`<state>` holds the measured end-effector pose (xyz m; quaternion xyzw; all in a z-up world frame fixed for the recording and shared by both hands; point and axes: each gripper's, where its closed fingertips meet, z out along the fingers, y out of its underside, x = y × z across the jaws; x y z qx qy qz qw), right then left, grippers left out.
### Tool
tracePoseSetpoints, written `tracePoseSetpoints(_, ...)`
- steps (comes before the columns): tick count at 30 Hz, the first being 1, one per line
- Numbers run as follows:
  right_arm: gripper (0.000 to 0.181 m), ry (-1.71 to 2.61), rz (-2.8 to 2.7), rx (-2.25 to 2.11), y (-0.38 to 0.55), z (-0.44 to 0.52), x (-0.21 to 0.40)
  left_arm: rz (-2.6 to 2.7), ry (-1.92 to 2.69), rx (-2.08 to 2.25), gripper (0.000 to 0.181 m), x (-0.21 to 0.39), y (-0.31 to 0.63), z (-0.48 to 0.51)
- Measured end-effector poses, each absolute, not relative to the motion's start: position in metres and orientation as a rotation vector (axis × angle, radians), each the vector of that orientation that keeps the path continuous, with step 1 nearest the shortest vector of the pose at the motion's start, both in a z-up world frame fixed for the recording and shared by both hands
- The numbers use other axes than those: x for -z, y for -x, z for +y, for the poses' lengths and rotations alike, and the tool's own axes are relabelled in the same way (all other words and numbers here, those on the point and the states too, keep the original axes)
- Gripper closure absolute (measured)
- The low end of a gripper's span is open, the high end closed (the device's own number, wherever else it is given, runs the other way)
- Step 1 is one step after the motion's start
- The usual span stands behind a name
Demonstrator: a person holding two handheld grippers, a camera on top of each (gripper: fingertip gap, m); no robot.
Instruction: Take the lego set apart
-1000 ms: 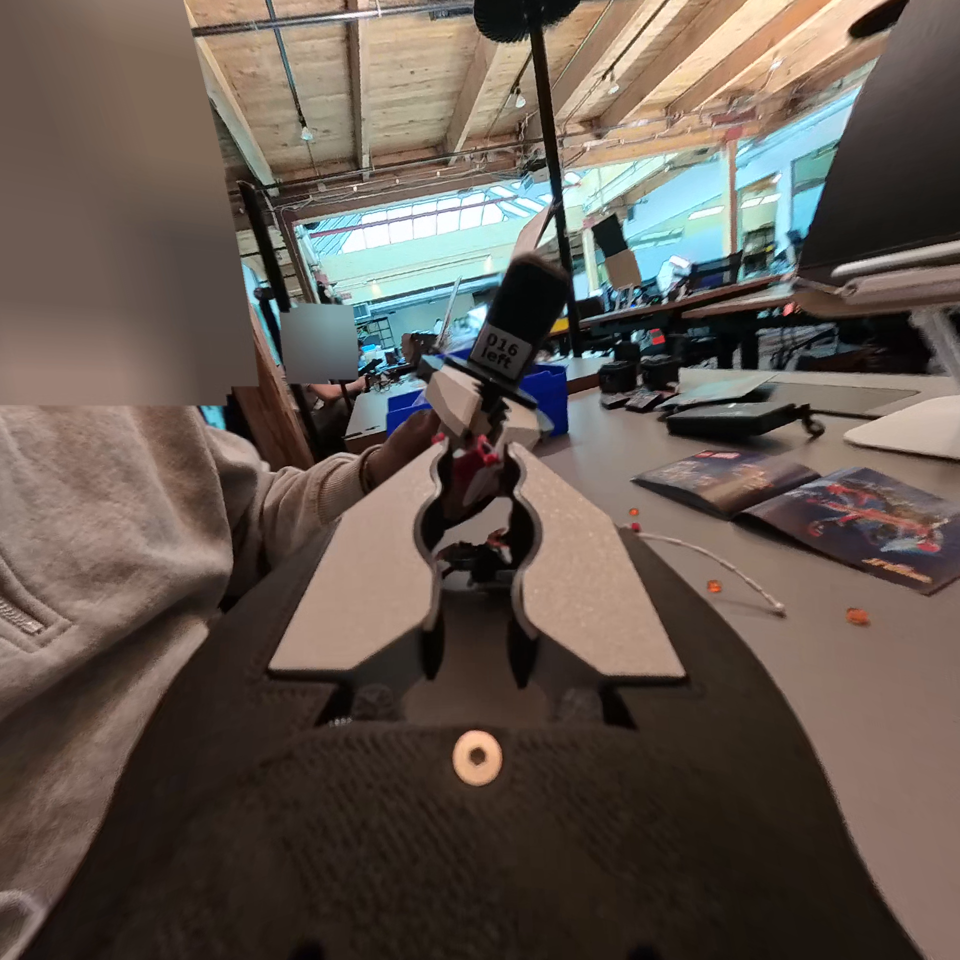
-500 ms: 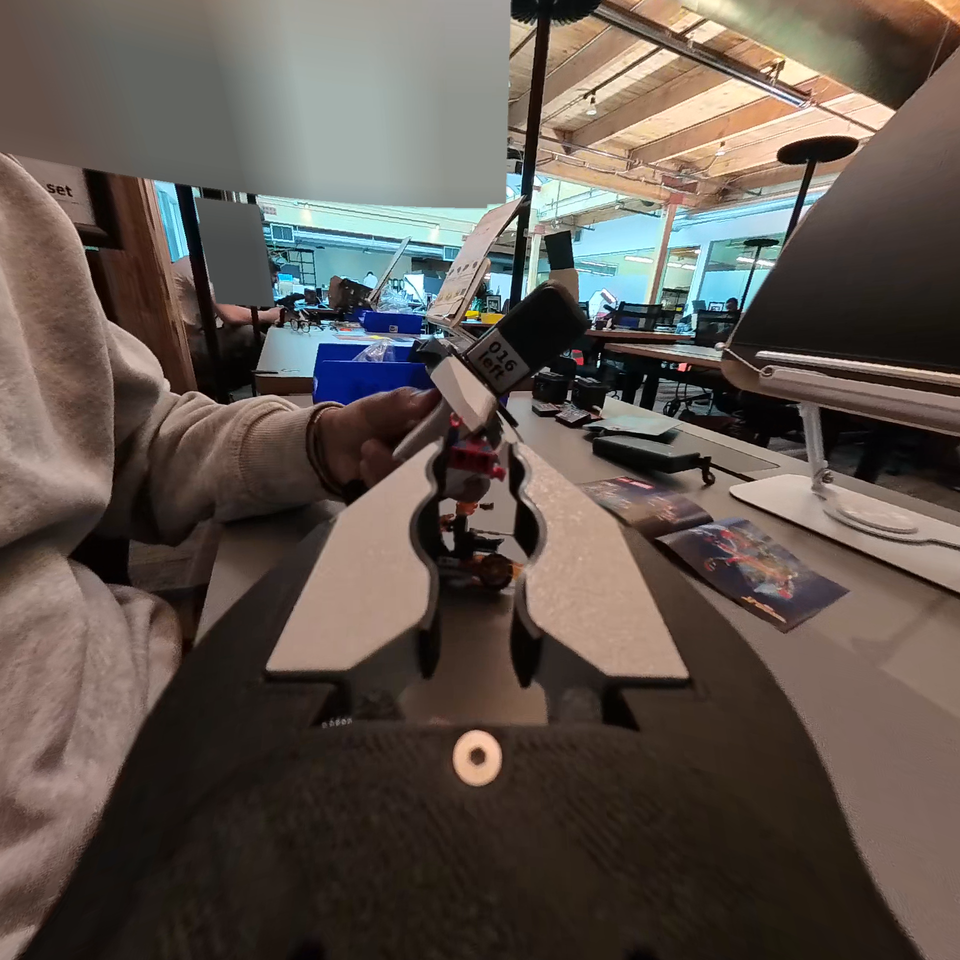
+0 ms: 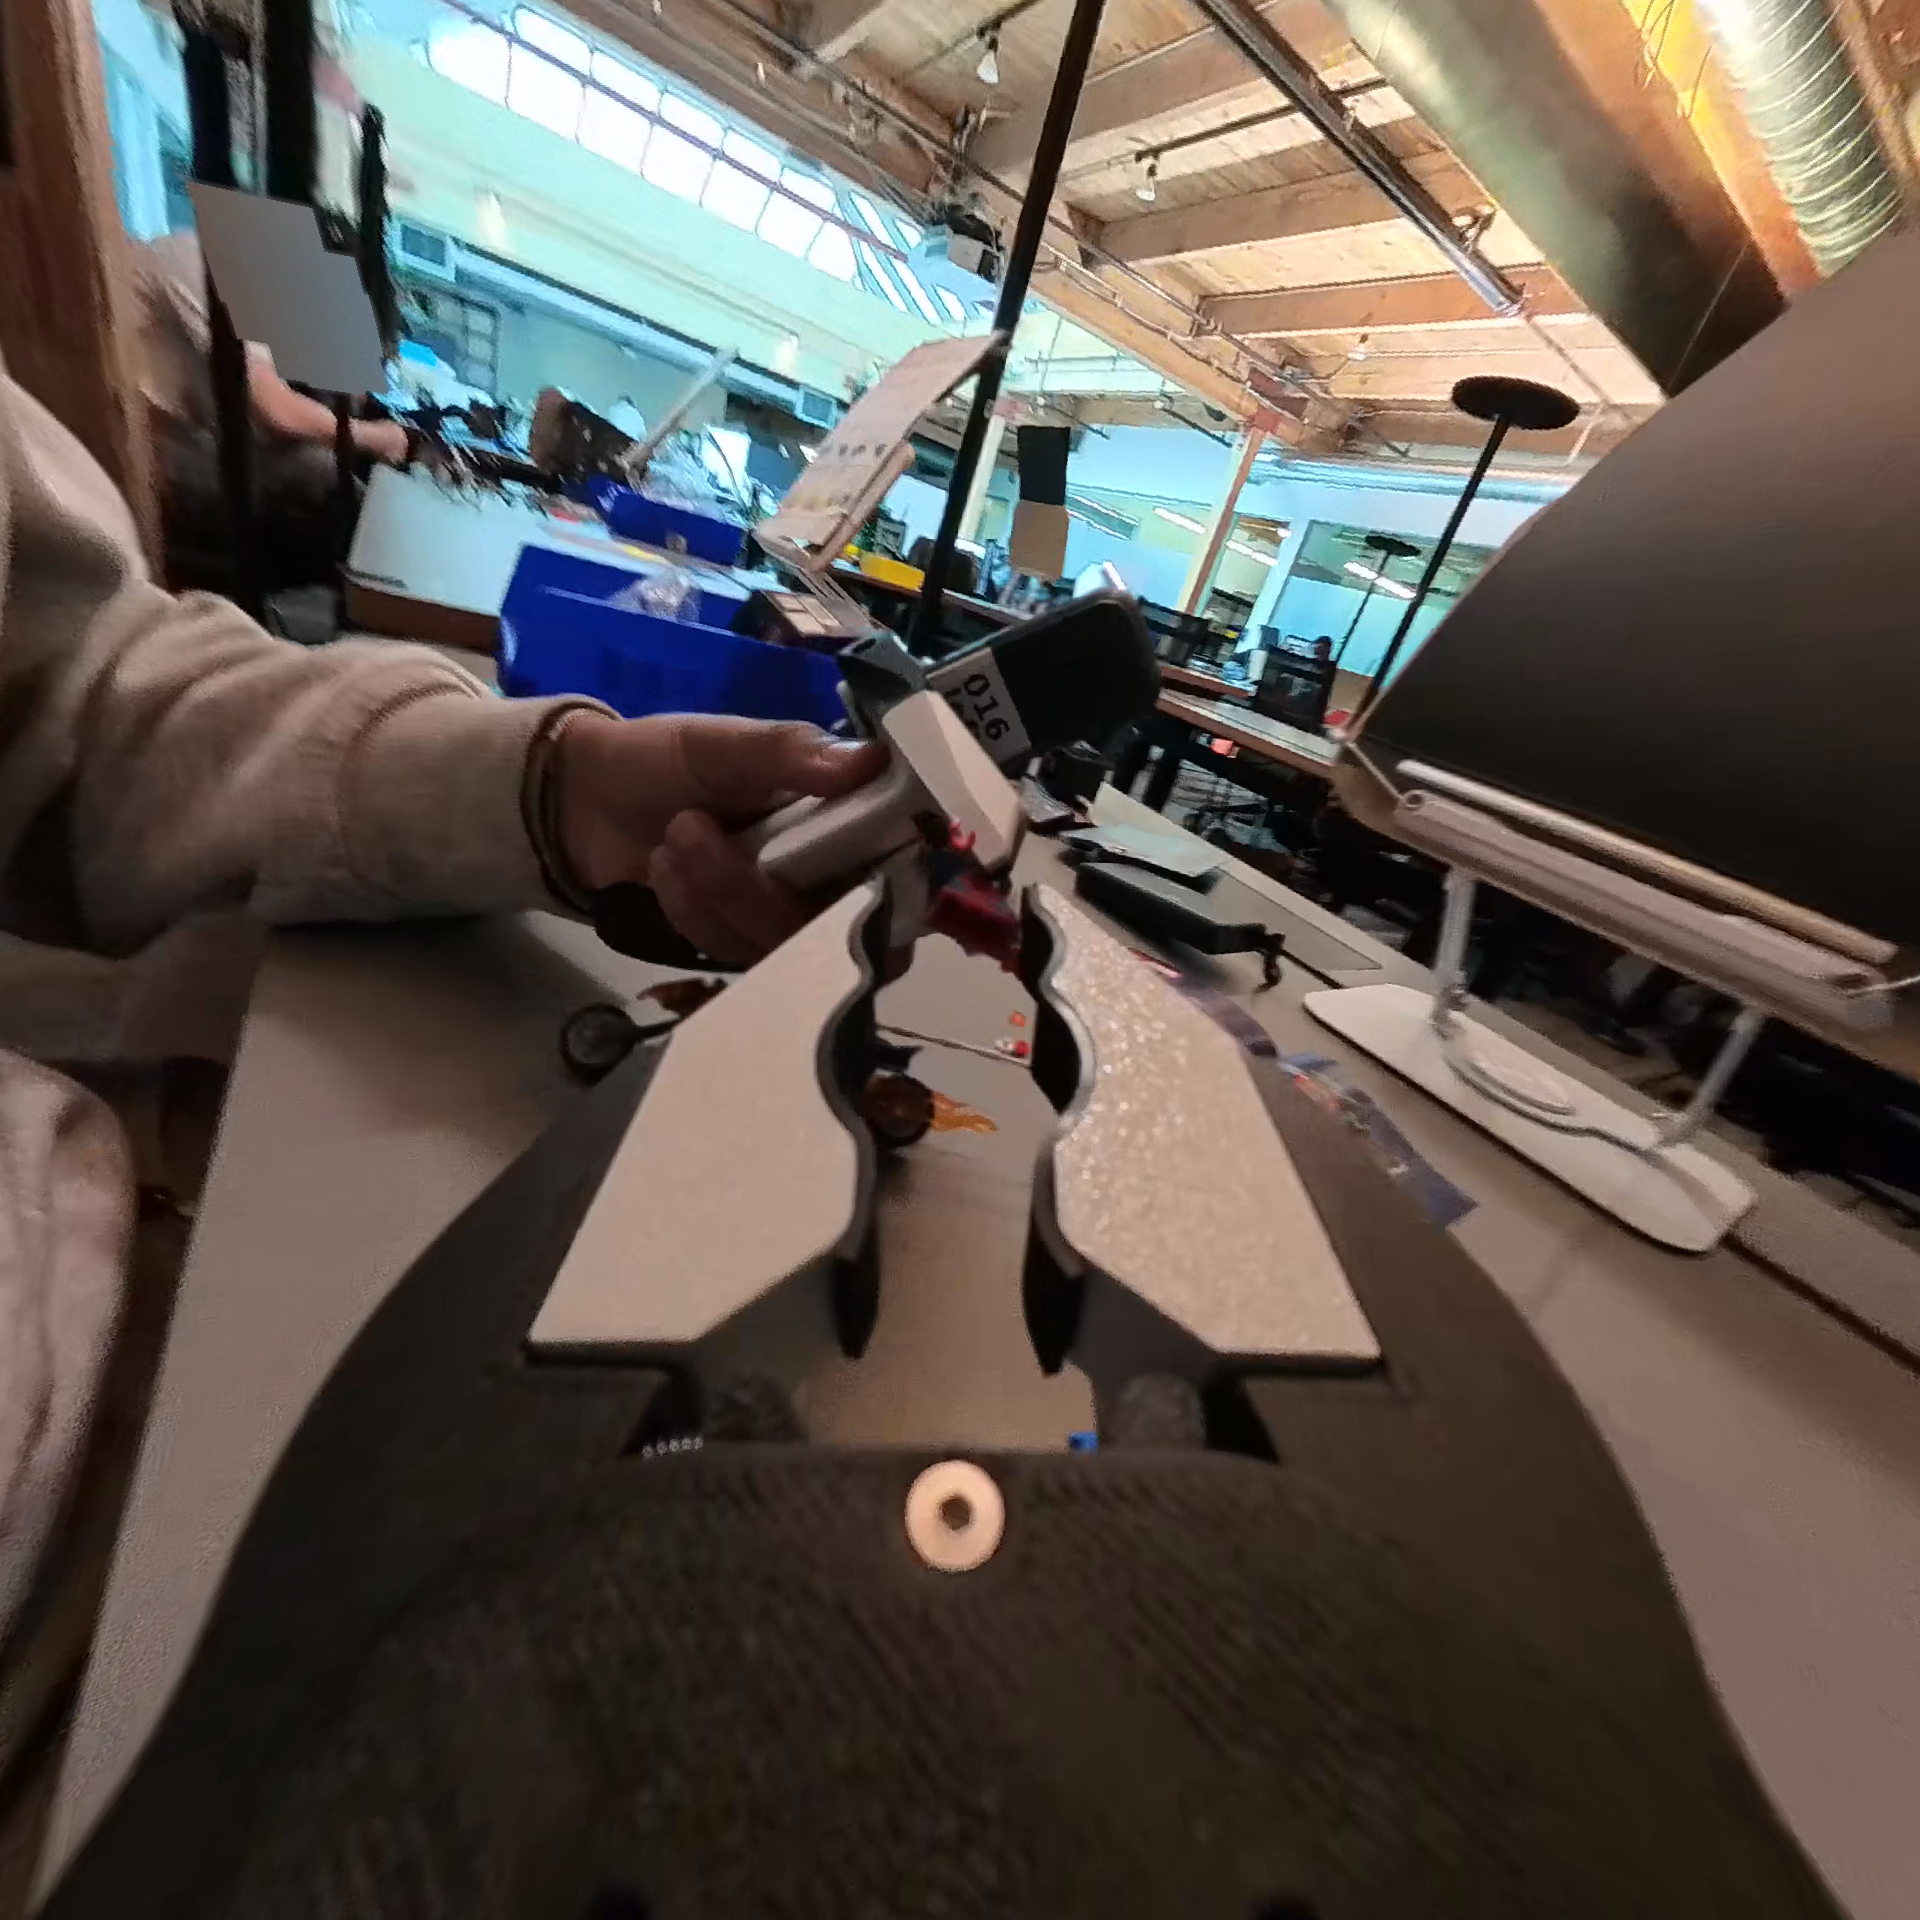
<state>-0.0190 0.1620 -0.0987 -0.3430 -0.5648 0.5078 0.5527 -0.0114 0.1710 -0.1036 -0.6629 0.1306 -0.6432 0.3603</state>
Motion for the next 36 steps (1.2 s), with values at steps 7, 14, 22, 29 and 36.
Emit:
tracePoseSetpoints(7,0.166,0.761,-1.314,-1.044,0.02,0.165,0.099,0.328,1.684,1.659,0.172,0.101,0.012,0.173)
tracePoseSetpoints(14,0.166,0.851,-1.245,-1.29,0.013,0.17,0.088,0.416,1.619,1.562,0.15,0.092,0.012,0.17)
tracePoseSetpoints(22,0.166,0.861,-1.28,-1.315,0.016,0.166,0.093,0.426,1.651,1.561,0.171,0.096,0.009,0.169)
tracePoseSetpoints(29,0.164,0.818,-1.255,-1.237,0.015,0.168,0.091,0.376,1.667,1.636,0.171,0.098,0.012,0.169)
tracePoseSetpoints(36,0.174,0.847,-1.307,-1.252,0.018,0.165,0.098,0.394,1.683,1.643,0.171,0.101,0.01,0.167)
